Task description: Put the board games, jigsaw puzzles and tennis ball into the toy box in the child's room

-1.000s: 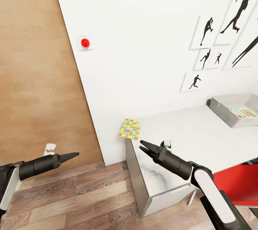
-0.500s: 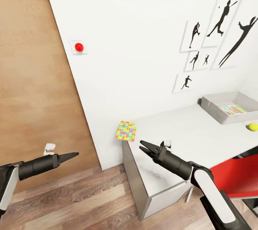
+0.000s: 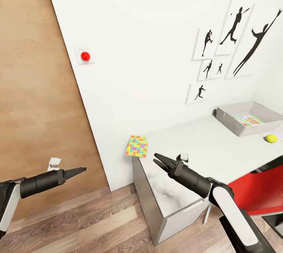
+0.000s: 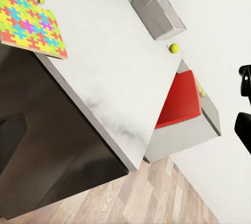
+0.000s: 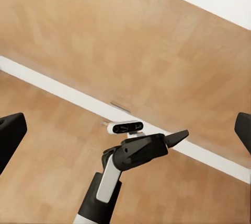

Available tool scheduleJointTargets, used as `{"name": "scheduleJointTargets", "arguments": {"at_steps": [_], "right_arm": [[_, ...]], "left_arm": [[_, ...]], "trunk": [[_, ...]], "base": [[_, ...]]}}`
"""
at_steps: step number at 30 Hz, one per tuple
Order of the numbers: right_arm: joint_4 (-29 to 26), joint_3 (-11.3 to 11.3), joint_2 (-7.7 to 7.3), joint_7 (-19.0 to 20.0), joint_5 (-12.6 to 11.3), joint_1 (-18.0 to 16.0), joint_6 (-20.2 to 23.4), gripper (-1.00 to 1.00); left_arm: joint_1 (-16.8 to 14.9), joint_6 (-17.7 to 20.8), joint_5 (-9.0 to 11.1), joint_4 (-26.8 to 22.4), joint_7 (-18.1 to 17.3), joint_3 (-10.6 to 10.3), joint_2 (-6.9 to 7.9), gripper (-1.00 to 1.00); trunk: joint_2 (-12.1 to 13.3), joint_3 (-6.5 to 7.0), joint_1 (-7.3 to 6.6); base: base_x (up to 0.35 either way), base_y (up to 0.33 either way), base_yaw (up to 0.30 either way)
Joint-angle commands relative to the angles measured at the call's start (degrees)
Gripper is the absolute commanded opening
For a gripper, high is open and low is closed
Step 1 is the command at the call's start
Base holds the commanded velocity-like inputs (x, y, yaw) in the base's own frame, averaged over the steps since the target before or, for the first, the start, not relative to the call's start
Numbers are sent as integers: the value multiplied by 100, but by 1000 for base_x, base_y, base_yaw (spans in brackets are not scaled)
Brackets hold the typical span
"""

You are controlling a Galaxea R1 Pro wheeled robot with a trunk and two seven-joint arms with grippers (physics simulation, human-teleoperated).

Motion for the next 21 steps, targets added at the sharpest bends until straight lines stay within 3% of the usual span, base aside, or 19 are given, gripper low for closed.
{"name": "scheduleJointTargets", "arguments": {"at_steps": [1,8,21], "right_arm": [[1,3,-4,24,9,-6,10,100],[1,0,9,229,194,-6,-15,100],[1,-1,12,278,223,-5,-26,100]], "left_arm": [[-4,44,15,-1,-7,2,1,100],[-1,44,15,-1,-2,2,1,100],[-3,44,15,-1,-3,2,1,100]], "trunk": [[-11,-2,4],[-11,61,4],[-11,177,4]], "base": [[0,2,-74],[0,1,-73],[0,0,-76]]}}
